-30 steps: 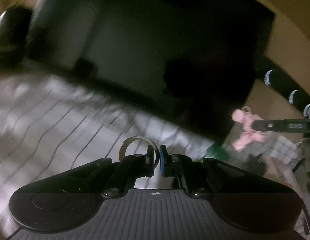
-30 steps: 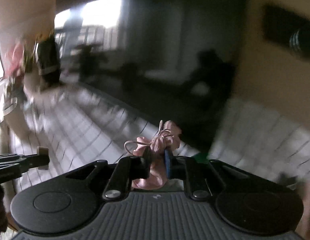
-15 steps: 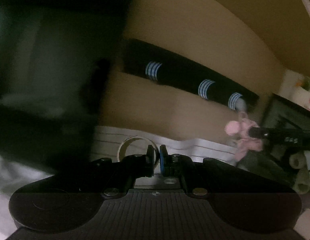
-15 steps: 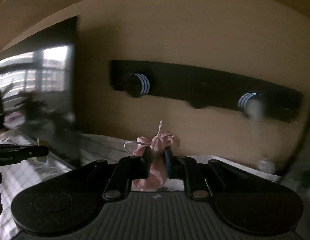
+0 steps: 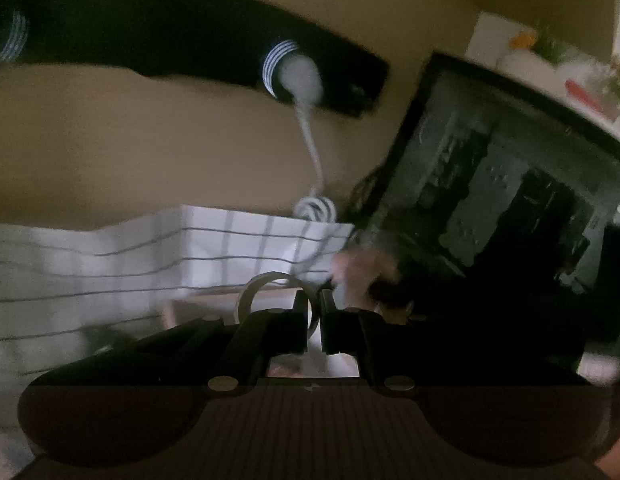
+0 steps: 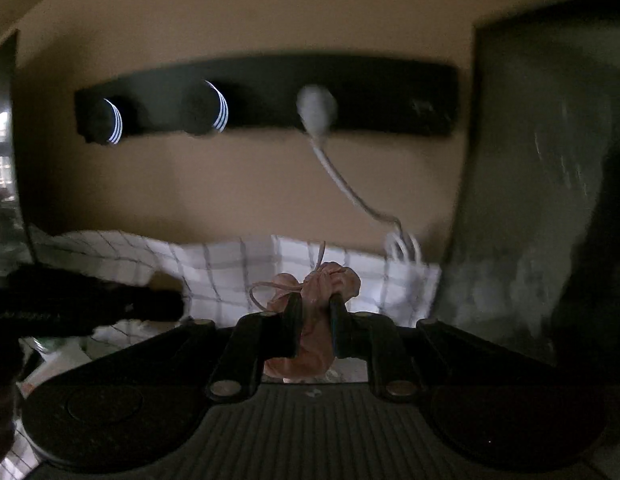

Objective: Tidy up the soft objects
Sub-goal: 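Carry the ring and scrunchie over the pink box and release both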

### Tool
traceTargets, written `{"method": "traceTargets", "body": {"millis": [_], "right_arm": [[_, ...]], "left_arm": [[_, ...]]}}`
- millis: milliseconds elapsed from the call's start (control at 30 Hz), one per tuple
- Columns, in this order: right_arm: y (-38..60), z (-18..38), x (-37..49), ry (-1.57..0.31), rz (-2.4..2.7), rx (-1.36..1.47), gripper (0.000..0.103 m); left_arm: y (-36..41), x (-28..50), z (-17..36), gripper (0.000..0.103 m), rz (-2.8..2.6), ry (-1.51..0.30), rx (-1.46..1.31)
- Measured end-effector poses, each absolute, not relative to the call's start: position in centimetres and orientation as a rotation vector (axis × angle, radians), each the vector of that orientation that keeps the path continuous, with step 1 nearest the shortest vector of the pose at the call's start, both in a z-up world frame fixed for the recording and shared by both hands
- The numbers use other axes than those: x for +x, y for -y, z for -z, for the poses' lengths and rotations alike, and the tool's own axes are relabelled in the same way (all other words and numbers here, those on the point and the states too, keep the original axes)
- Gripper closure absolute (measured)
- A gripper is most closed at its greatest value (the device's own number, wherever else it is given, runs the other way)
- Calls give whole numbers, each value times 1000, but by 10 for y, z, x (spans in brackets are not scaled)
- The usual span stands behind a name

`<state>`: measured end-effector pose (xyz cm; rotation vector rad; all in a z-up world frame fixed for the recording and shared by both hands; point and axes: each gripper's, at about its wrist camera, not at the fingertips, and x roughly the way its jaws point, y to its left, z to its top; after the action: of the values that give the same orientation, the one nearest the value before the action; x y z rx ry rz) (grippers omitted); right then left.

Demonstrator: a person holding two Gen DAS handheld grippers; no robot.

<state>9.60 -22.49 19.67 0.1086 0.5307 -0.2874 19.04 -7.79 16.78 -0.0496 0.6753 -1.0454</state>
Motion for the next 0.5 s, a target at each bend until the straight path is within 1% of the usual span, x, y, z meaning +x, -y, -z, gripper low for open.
{"method": "traceTargets", "body": {"millis": [67, 133, 200, 267, 333, 400, 467, 500], "right_arm": [[235, -180, 96, -560, 292, 138, 89], [240, -165, 95, -575, 296, 161, 89], [240, -149, 98, -596, 289, 176, 88], [239, -130, 104, -658, 256, 185, 79], [239, -113, 105, -705, 248, 181, 76], [236, -102, 105, -721, 257, 167, 71], [236, -96, 104, -735, 270, 171, 60], [237, -94, 103, -741, 275, 181, 59]], "left_arm": [[96, 199, -156, 95, 1055, -732, -63], [115, 216, -138, 92, 1034, -846, -109], [130, 228, -117, 89, 971, -953, -92], [139, 227, -102, 89, 895, -972, 30], [147, 221, -90, 89, 857, -995, 170], [148, 219, -78, 89, 868, -1065, 240], [146, 215, -70, 88, 880, -1109, 269], [141, 214, -67, 88, 888, -1121, 263]]}}
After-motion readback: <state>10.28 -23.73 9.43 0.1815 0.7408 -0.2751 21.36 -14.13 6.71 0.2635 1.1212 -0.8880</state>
